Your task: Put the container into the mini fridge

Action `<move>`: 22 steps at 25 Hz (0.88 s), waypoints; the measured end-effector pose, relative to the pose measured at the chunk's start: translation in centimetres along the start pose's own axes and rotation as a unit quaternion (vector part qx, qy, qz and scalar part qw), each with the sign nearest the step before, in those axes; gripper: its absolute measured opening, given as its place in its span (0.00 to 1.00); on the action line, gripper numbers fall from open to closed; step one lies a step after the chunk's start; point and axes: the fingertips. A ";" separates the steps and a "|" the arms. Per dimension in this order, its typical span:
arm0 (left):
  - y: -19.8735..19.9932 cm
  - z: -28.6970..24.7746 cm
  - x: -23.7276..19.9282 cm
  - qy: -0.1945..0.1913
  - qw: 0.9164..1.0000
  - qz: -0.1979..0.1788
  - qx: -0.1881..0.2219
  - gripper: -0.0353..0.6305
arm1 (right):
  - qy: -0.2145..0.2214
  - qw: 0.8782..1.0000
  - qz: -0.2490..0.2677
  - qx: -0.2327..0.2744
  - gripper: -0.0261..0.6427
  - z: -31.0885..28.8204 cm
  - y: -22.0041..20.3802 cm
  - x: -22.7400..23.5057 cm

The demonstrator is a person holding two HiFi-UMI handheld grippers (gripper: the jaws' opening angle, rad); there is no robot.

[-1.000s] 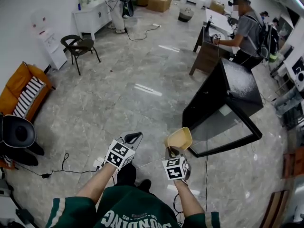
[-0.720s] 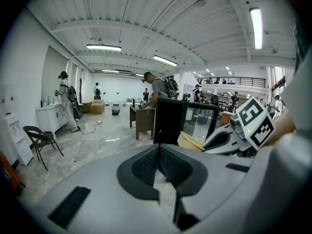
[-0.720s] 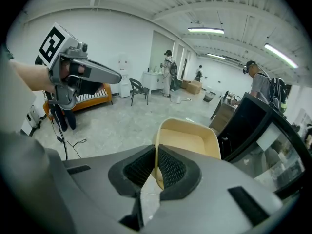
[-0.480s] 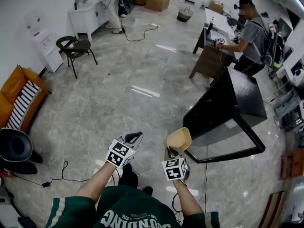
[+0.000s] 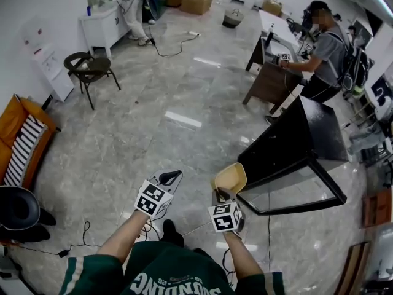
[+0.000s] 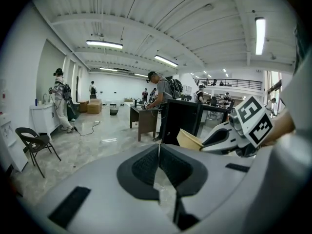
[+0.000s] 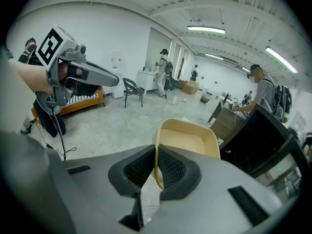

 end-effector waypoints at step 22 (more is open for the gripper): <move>-1.1 -4.0 -5.6 -0.032 0.999 -0.004 0.003 0.07 | -0.022 1.000 -0.012 -0.005 0.11 -5.4 2.3 0.6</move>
Point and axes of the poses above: the fingertips, and each gripper's own axes: z backward along the fingers, x to its right, y out of its top, and after that the axes turned 13 degrees about -z, right-handed
